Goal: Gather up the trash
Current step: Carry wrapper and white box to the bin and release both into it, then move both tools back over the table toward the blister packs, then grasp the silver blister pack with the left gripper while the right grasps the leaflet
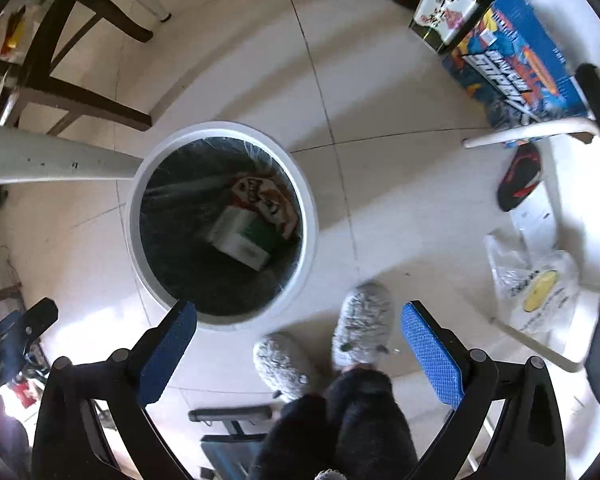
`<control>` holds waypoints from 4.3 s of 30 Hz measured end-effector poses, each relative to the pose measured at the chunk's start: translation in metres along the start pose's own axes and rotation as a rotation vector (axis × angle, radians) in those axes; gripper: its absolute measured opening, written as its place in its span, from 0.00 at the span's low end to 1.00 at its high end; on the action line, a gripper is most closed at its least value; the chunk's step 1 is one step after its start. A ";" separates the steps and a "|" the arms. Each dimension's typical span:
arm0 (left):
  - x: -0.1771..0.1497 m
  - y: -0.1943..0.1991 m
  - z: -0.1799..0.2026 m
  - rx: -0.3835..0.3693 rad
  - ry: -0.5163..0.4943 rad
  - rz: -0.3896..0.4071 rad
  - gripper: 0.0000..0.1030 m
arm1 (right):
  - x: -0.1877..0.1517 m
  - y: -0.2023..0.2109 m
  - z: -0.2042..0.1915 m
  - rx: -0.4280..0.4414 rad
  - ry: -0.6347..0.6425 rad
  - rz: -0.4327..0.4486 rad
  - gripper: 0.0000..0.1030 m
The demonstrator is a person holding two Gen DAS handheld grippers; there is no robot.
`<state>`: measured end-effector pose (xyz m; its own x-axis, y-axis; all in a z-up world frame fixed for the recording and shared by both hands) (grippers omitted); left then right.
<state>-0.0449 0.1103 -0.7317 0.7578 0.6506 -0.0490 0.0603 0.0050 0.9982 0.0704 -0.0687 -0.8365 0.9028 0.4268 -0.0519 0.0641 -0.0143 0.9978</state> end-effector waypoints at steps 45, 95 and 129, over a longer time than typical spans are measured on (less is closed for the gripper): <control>0.059 0.388 0.102 0.033 -0.368 0.424 0.99 | 0.001 0.444 0.022 0.167 -0.050 0.199 1.00; 0.238 0.293 0.232 0.139 -0.836 -0.063 0.52 | 0.353 0.431 0.134 0.105 0.093 0.060 1.00; 0.305 0.300 0.195 0.079 -0.430 -0.004 0.69 | 0.398 0.383 0.080 -0.113 0.498 -0.058 1.00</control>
<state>0.3307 0.1623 -0.4542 0.9580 0.2754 -0.0803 0.1009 -0.0617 0.9930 0.4882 0.0235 -0.4779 0.5854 0.8033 -0.1095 0.0369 0.1086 0.9934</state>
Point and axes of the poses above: each gripper's, at about its wrist camera, not at the fingertips, and y roughly against the way its jaws point, z to its right, x to its top, the point moved 7 cm from there along -y, roughly the way its jaws point, and after that the axes turned 1 degree about -x, right-handed, at the moved point
